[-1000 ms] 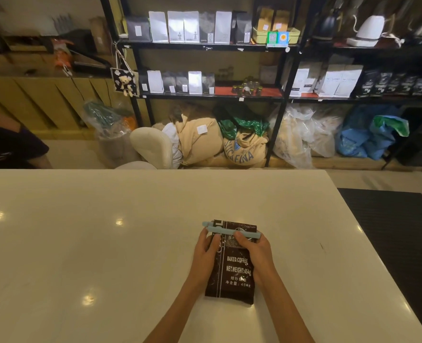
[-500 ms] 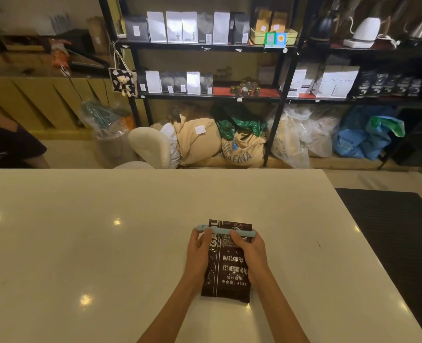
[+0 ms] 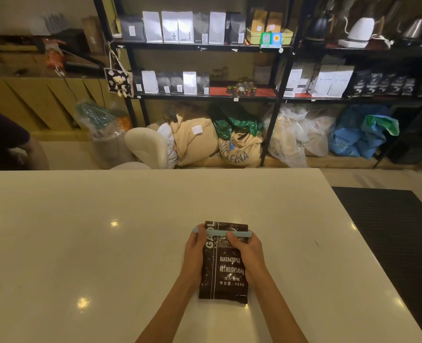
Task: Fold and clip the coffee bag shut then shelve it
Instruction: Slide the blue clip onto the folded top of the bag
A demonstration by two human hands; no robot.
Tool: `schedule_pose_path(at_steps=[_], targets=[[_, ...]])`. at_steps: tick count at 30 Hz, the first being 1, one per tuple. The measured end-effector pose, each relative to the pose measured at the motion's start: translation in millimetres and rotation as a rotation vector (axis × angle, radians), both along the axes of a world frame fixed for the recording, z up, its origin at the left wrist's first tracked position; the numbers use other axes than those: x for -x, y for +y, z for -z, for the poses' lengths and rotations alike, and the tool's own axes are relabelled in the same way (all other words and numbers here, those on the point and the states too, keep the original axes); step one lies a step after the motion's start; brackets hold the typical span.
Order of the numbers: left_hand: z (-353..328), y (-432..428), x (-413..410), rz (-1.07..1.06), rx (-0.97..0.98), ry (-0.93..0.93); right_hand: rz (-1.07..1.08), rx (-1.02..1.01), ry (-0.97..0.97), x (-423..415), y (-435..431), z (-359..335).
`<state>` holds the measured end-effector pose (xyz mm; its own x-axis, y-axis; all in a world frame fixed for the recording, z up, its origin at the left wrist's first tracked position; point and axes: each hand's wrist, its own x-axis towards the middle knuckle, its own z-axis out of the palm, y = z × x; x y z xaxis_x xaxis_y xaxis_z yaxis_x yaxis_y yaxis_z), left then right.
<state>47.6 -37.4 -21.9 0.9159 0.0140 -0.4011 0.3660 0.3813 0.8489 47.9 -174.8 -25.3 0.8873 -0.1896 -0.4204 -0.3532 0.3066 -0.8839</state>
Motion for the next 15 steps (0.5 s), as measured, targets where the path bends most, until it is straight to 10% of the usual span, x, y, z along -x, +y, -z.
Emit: schedule_pose_path(at_steps=[15], targets=[[9.0,-1.4,-3.8,-0.131,-0.094,-0.013,0.007,-0.012,0.022,-0.1,1.5,0.4]])
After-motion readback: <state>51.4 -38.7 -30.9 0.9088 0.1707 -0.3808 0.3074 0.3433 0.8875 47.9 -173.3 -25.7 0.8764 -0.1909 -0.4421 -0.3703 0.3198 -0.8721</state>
